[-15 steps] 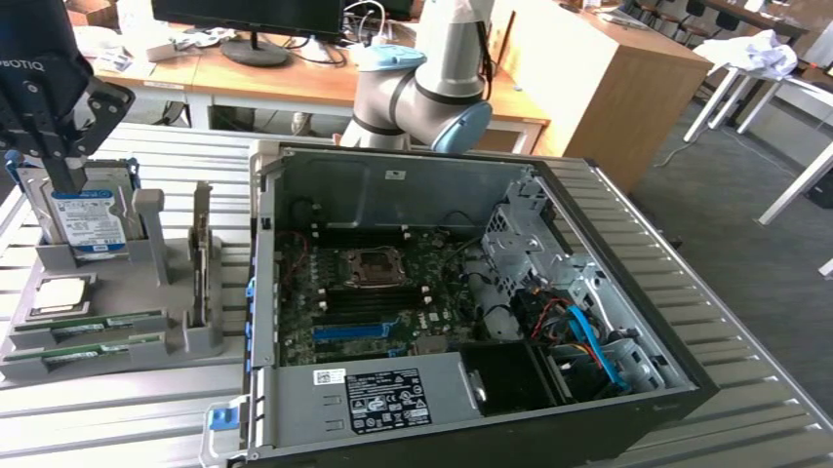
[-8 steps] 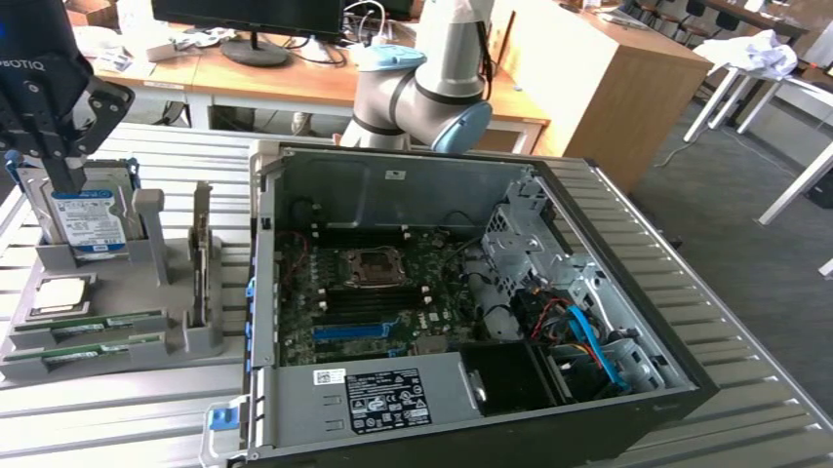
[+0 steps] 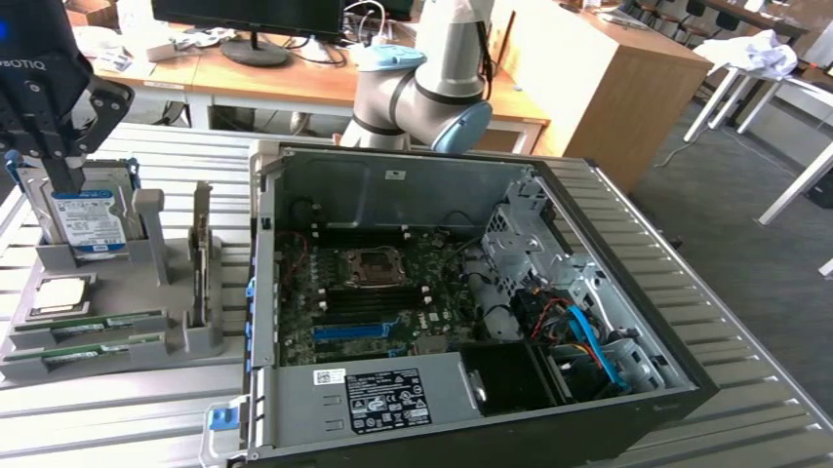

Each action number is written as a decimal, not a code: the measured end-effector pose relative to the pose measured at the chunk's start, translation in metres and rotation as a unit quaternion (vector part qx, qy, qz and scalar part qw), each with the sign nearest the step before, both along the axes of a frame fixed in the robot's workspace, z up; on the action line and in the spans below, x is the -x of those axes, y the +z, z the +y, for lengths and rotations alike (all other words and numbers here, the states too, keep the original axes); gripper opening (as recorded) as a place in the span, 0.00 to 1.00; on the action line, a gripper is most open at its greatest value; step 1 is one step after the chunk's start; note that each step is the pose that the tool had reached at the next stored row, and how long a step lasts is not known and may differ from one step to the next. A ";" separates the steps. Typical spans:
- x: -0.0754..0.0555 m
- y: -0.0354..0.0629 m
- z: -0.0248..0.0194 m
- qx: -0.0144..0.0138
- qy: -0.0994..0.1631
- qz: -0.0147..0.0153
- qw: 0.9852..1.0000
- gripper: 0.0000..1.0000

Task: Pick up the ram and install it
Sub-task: 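Pick up the ram and move it above insertion slot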

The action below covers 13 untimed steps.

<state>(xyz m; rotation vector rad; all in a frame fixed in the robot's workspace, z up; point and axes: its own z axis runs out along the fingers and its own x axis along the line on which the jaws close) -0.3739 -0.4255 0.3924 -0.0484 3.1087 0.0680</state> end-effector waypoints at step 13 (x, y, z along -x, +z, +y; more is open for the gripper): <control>0.000 0.0000 0.0000 0.001 0.032 0.000 0.999 0.10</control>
